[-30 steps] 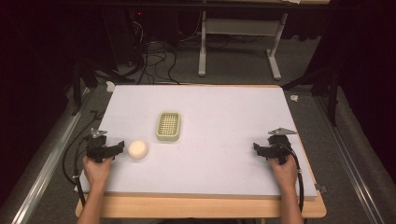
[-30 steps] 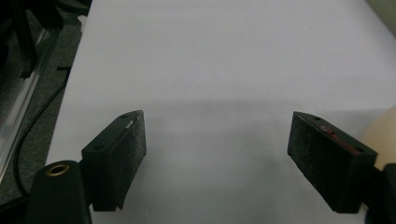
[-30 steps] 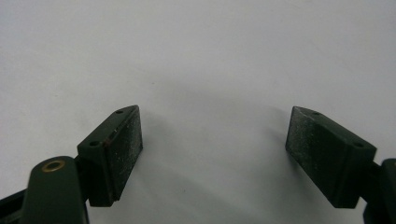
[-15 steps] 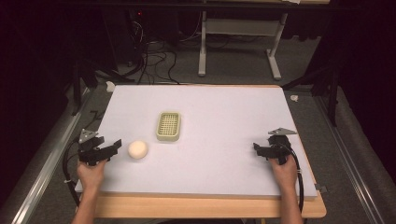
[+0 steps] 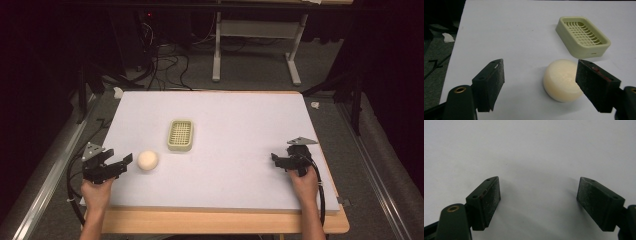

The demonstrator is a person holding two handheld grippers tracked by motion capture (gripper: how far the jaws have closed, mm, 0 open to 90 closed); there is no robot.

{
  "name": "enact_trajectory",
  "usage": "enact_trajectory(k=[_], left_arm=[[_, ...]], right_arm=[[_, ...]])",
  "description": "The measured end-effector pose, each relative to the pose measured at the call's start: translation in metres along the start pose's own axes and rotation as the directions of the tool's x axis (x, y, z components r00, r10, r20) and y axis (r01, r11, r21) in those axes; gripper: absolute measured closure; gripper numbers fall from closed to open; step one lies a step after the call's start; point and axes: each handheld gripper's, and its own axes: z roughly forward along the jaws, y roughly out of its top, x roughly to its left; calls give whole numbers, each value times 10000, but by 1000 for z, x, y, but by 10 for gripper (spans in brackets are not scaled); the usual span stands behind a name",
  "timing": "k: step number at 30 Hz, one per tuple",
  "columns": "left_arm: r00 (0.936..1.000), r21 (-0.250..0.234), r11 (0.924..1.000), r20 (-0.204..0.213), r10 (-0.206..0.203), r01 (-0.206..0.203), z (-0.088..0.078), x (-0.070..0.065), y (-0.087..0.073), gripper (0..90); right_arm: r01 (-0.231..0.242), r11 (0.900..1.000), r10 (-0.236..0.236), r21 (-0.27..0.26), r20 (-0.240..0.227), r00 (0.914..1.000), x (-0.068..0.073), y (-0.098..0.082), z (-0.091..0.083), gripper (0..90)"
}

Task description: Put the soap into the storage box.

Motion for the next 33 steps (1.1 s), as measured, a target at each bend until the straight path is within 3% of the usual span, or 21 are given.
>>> enact_trajectory(k=[12,24,33], left_arm=[[9977,186,9986,472,484,-493,6,-23,-3,211],[9954,784,9930,438,849,-881,29,-37,-9,179],[9946,1198,9874,237,1010,-1031,45,-40,-10,154]], right_arm=[[-7,10000,7,3,4,10000,0,0,0,196],[5,10000,-5,4,31,10000,0,0,0,196],[14,10000,-14,-2,29,10000,0,0,0,196]])
